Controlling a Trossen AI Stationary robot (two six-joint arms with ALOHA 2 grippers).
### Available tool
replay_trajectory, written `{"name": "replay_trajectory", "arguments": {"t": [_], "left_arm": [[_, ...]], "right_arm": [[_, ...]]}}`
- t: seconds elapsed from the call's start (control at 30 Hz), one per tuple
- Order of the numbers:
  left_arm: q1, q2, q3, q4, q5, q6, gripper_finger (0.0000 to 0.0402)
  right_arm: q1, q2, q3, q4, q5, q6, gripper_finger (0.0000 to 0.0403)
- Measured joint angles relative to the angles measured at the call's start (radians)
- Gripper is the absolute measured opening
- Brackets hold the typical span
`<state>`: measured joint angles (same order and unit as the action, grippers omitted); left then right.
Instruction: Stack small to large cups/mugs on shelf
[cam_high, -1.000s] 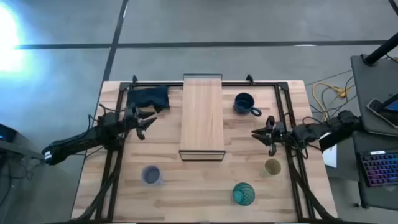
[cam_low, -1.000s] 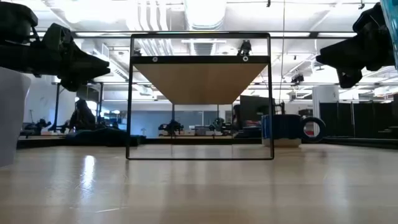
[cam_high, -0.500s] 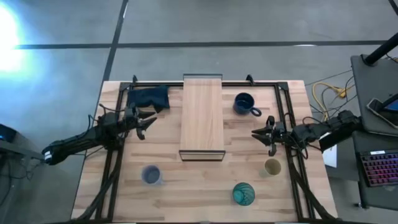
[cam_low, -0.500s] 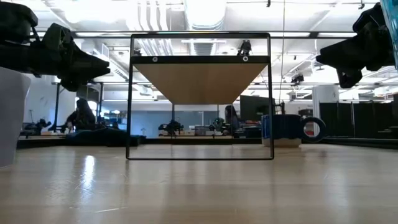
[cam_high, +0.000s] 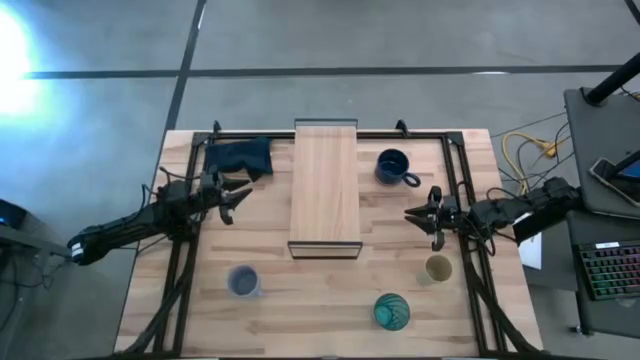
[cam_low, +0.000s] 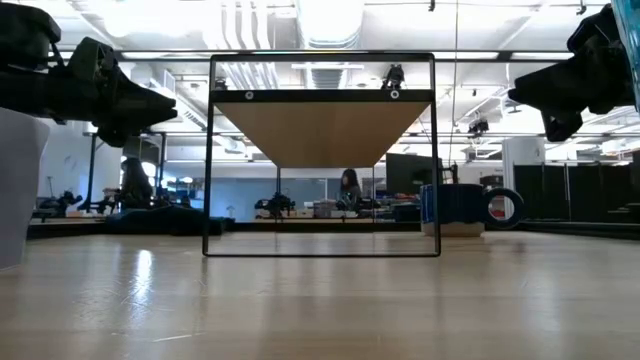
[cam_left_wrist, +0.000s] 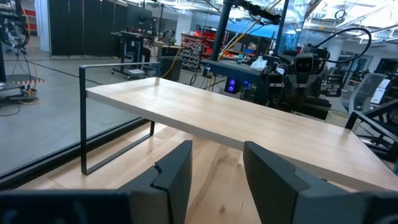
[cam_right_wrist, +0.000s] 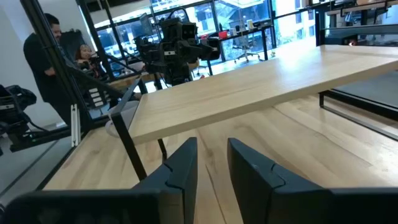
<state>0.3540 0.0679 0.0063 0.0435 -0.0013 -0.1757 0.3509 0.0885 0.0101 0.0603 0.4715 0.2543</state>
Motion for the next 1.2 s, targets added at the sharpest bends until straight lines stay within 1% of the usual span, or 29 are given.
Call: {"name": "replay_trajectory", "arguments": {"t": [0.57,0.6,0.63,0.67,0.77,0.8,0.9,0.97,1.1,1.13,1.2], "left_arm": [[0.0,0.0,0.0,0.0,0.0,0.0,0.013],[0.0,0.0,0.0,0.0,0.0,0.0,0.013],[0.0,0.0,0.0,0.0,0.0,0.0,0.013],[0.0,0.0,0.0,0.0,0.0,0.0,0.013],[0.0,0.0,0.0,0.0,0.0,0.0,0.013],[0.0,0.0,0.0,0.0,0.0,0.0,0.013],[0.0,0.0,0.0,0.0,0.0,0.0,0.013],[0.0,0.0,0.0,0.0,0.0,0.0,0.013],[0.0,0.0,0.0,0.0,0.0,0.0,0.013],[0.0,0.0,0.0,0.0,0.0,0.0,0.013],[0.0,0.0,0.0,0.0,0.0,0.0,0.013]], "right_arm": [[0.0,0.0,0.0,0.002,0.0,0.012,0.0082],[0.0,0.0,0.0,0.009,-0.001,0.043,0.0082],[0.0,0.0,0.0,0.02,-0.009,0.108,0.0082],[-0.001,-0.001,0.0,0.025,-0.041,0.196,0.0082],[0.0,-0.004,0.007,0.037,-0.198,0.499,0.0082],[0.0,-0.004,0.013,0.056,-0.218,0.582,0.0082],[0.0,-0.002,0.018,0.102,-0.224,0.78,0.0082],[0.0,-0.001,0.018,0.104,-0.217,0.824,0.0082],[0.0,0.0,0.018,0.108,-0.207,0.775,0.0082],[0.0,0.0,0.016,0.12,-0.207,0.793,0.0082],[0.0,0.0,0.016,0.176,-0.208,0.908,0.0082]]}}
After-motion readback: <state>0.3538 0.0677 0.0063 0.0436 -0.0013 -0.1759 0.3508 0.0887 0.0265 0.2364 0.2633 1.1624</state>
